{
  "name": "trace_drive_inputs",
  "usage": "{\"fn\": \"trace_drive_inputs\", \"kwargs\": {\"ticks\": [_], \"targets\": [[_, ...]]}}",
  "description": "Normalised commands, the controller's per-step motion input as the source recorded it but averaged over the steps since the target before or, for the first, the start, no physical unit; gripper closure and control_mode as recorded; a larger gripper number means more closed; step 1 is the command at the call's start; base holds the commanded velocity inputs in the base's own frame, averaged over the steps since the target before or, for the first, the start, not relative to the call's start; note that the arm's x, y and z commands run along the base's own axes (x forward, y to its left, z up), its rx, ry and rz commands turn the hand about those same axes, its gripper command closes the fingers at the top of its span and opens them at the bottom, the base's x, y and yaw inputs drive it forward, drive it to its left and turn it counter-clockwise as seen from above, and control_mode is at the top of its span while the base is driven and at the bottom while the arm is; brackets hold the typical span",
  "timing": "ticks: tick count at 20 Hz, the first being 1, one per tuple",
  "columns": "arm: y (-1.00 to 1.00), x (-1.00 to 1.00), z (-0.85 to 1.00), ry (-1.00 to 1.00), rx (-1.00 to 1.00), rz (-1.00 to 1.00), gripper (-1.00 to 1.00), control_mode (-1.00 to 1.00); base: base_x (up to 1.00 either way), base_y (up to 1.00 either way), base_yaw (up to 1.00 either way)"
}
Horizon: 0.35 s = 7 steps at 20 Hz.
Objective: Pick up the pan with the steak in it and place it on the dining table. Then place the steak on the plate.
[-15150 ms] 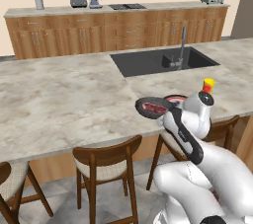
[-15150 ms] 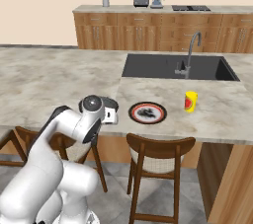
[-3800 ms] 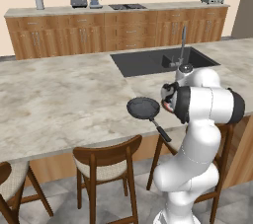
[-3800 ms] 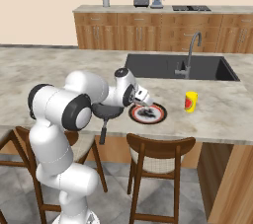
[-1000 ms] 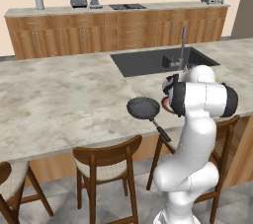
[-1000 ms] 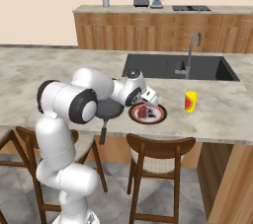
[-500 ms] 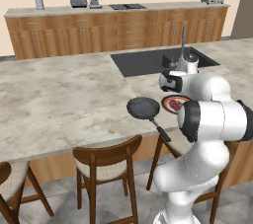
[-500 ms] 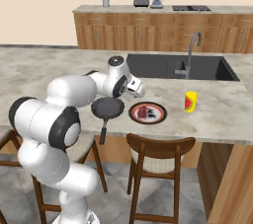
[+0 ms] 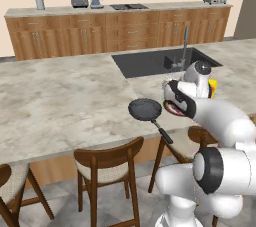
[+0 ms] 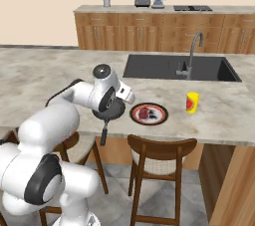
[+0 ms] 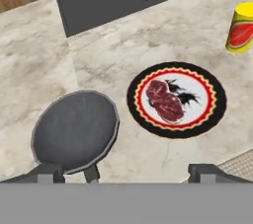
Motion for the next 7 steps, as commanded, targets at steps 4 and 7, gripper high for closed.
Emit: {"fn": "trace_drive_inputs", "kwargs": {"ticks": [4,7], "targets": [[0.06,-0.43,-0.1,-0.17,0.0,0.01,-1.0,-1.0,0.0,0.0,0.0],[0.4,-0.27,0.13,-0.13,-0.04,0.05,-1.0,-1.0,0.0,0.0,0.0]]}}
